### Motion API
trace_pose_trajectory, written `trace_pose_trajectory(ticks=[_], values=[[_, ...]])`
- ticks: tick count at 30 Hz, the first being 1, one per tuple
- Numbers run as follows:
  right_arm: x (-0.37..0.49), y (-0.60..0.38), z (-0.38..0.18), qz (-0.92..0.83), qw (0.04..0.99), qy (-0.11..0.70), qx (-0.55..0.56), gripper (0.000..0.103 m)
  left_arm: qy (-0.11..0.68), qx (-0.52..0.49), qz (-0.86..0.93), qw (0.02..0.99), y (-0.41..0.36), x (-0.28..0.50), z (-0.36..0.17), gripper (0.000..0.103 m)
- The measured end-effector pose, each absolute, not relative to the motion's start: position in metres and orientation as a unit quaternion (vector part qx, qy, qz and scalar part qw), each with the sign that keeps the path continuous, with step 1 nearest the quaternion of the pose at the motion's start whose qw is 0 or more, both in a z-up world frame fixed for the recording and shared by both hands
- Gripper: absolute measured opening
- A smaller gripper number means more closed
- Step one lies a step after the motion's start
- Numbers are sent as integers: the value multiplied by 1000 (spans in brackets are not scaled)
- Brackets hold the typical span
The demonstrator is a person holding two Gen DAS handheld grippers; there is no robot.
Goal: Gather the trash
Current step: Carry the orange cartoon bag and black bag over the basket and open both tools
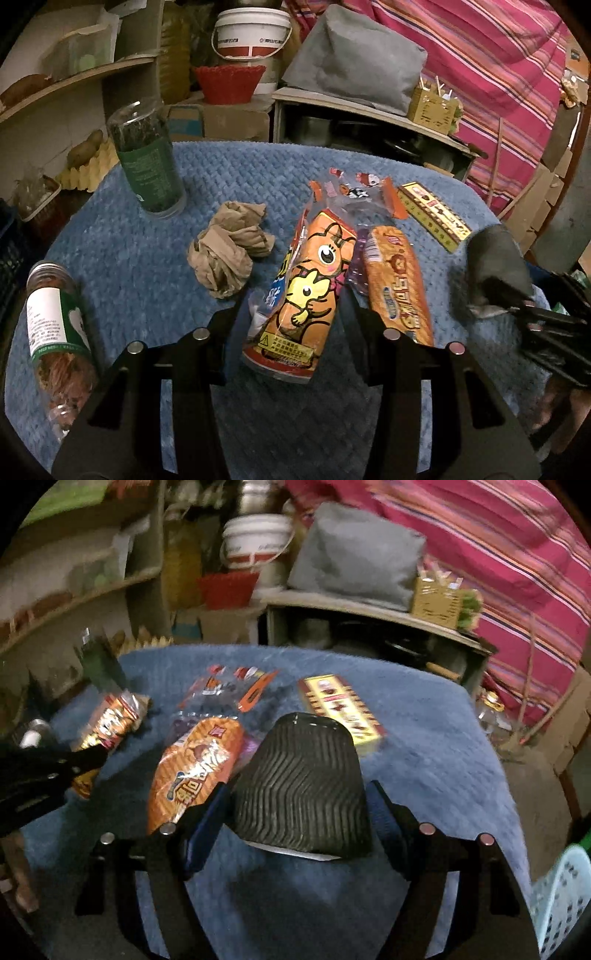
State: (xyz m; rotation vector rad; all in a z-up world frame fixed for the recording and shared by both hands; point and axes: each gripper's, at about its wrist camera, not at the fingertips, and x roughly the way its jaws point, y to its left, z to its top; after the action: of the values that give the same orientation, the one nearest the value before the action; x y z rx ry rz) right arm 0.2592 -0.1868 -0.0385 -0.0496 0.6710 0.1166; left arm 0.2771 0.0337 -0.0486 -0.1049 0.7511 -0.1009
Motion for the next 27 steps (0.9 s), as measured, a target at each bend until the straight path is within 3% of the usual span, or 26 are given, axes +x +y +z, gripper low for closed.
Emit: trace_pose_trajectory(ticks=[12,27], values=[[159,-290,-11,-40,958,284,19,75,340,-32,-94,935,-10,234,-23,46],[73,-465,-1,-144,951,265,63,75,283,18,-231,931,-229,173,6,46]])
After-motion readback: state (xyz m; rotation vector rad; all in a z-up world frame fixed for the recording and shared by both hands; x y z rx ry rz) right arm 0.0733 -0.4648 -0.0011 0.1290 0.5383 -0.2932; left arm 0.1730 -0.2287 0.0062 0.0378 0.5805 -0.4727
